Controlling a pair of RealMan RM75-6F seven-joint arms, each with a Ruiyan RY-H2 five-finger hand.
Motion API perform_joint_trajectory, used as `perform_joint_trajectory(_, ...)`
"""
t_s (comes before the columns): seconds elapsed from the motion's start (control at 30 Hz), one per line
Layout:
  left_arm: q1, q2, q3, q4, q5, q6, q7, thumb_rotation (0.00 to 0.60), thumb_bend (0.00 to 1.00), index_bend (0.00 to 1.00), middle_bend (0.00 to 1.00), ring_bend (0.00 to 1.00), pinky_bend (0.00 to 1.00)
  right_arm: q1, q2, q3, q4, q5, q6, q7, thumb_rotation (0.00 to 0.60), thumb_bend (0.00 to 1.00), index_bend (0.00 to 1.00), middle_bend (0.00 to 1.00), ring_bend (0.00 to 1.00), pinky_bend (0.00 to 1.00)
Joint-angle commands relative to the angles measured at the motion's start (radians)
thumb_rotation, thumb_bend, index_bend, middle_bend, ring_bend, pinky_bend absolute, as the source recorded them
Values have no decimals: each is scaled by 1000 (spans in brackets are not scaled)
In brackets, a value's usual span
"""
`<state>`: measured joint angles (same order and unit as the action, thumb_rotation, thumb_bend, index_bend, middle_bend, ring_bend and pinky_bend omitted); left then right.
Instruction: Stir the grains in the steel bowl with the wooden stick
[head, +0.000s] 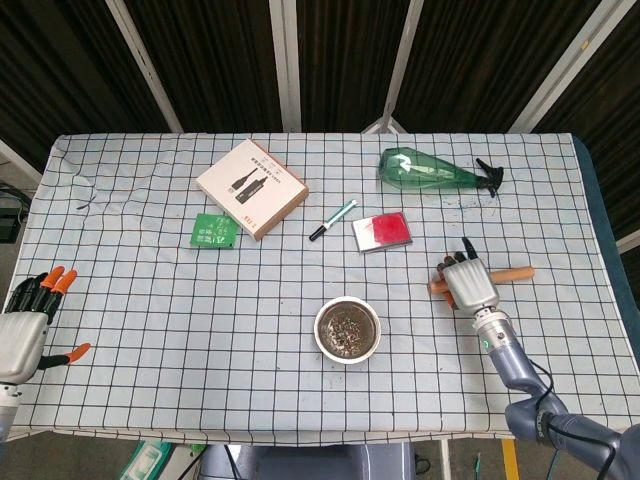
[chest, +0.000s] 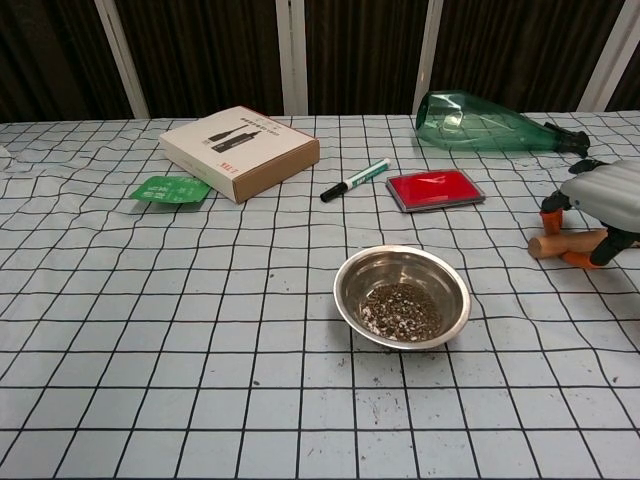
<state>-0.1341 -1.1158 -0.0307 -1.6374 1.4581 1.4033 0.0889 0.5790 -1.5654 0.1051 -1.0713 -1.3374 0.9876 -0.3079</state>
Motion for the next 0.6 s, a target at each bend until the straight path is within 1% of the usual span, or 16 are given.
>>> perform_joint_trajectory(0.03,1,0,1,2,0,1,-1,600,69,0,0,0,0,-1,-1,-1,1,-9,11,9,600,450,689,464,385,183)
perform_joint_trajectory(0.07,1,0,1,2,2,1,-1,600,69,0,0,0,0,-1,-2,-1,2,-12,15,13,600,454,705,479,408,221)
perform_joint_trajectory(0.23,0,0,1,1,2,1,0,600,68,0,0,0,0,-2,2,-1,0,-24,30,29,600,461,748,517,484,323)
perform_joint_trajectory(0.33,0,0,1,1,2,1,0,600,68,0,0,0,0,-3,4,-1,-4,-27,36,32,600,463,754,525,522,351)
perform_joint_trajectory(0.6,1,0,2,2,2,2,-1,600,68,0,0,0,0,-7,15,0,-22,-28,43,39,600,464,773,550,565,394)
